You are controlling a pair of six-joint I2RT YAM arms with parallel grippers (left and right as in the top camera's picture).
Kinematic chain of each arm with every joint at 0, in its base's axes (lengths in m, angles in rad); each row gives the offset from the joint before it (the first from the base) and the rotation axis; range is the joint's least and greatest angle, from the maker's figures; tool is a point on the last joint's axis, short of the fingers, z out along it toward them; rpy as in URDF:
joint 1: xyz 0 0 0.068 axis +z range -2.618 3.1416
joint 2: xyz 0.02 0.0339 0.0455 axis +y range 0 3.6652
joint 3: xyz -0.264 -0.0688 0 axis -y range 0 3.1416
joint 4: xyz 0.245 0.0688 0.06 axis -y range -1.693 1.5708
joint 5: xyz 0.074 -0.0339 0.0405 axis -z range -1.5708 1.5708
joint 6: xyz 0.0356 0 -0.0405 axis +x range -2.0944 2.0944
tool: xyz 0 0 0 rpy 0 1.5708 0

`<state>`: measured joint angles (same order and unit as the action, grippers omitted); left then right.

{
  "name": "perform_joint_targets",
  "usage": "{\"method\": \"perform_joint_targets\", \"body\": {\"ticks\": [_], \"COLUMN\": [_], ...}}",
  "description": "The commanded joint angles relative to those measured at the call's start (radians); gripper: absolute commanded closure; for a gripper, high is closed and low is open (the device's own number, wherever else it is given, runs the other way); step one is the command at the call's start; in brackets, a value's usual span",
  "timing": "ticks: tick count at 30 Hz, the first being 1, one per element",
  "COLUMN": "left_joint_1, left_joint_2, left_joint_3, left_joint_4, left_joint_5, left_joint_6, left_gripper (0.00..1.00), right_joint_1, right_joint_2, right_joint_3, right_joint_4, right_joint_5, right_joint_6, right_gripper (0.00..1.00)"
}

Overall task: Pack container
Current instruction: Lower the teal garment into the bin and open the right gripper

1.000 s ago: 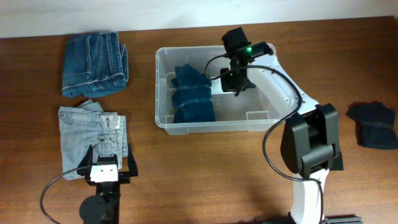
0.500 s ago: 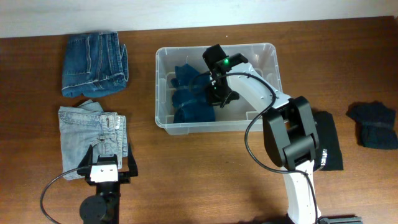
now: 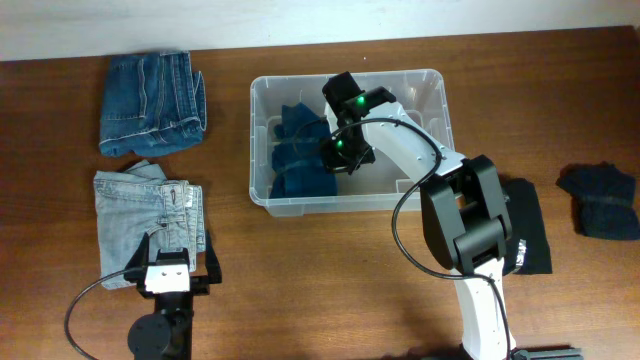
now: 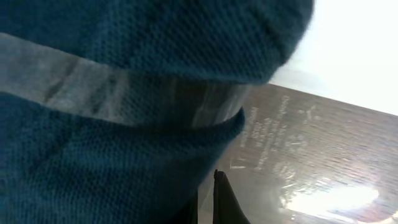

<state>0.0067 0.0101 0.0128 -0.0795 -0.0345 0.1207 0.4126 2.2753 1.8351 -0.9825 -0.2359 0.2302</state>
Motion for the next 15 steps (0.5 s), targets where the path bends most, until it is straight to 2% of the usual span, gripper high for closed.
{"method": "perform_joint_targets", "body": {"ticks": [1,6,10,15], "left_joint_1": [-0.004,-0.004,-0.004,-0.004], "left_joint_2": [-0.005,-0.005,-0.005,-0.005], "left_joint_3": [-0.004,-0.004,-0.004,-0.004], "left_joint_4": [-0.001,-0.001,-0.001,-0.001], "left_joint_5": [-0.007,-0.007,-0.007,-0.007], "left_joint_6": [0.016,0.016,0.016,0.016], "left_gripper": [0.01,0.01,0.01,0.01], "right_joint_1": [0.005,0.005,-0.004,-0.047], "right_joint_2": [0.002,-0.001,-0.025,-0.1], "right_joint_3": [0.0,0.001,0.031,0.173], "right_joint_4": [0.006,0.002,-0.051,-0.221], "right_joint_5": [-0.046,-0.034,0.065,0.144], "right_joint_6": [-0.017,-0.017,-0.016,-0.016], "right_gripper": [0.96,0.96,0.95,0.83]}}
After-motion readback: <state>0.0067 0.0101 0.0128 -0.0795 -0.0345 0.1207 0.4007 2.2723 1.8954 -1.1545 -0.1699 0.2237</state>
